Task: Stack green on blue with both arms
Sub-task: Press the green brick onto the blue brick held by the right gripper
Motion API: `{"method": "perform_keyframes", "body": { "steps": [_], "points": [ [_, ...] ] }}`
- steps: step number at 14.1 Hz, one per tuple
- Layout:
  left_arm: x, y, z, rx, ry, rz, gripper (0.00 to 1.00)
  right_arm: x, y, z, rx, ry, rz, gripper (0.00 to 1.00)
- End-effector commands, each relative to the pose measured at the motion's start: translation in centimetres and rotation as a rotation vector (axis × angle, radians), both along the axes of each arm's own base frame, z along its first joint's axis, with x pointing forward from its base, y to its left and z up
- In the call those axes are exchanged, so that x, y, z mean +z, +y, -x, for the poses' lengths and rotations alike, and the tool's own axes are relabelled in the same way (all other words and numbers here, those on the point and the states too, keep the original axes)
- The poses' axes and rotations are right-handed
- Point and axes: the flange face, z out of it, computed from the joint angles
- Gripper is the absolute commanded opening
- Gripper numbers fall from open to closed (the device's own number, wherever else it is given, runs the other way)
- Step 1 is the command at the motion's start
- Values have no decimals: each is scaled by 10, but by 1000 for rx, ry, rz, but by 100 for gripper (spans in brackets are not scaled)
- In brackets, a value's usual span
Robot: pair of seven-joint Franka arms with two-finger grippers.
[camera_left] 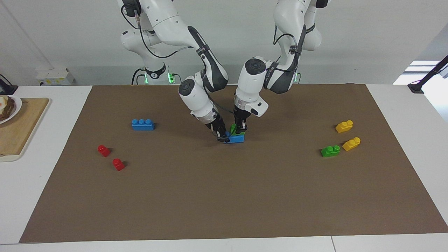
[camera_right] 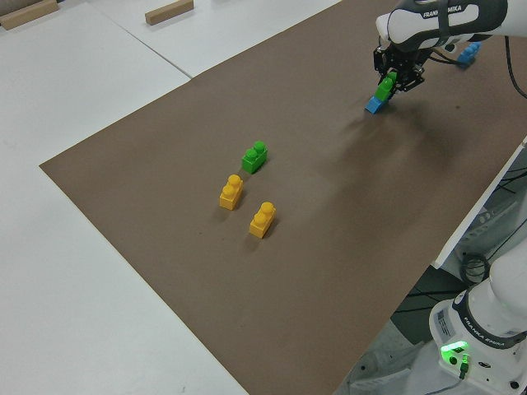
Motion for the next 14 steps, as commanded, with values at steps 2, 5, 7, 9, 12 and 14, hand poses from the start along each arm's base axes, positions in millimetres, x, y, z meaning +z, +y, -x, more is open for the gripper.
{"method": "perform_keyframes", "body": {
  "steps": [2, 5, 7, 9, 12, 14],
  "points": [
    [-28, 10, 12, 20, 40, -28, 28, -18, -13, 5, 6, -2, 19, 0],
    [-36, 12, 8, 32, 40, -26, 29, -18, -13, 5, 6, -2, 19, 0],
    [-36, 11, 7, 16, 33, -28, 100, -17, -14, 4, -5, 2, 14, 5],
    [-31, 11, 4, -19, 9, -54, 100, -15, -14, 2, -15, 2, 8, 64],
    [35, 41, -24, -31, -16, -62, 100, -13, -19, -4, -47, 15, -13, 87],
    [77, 73, -42, -102, -23, -77, 100, -6, -24, -8, -56, 13, -19, 92]
  ]
}}
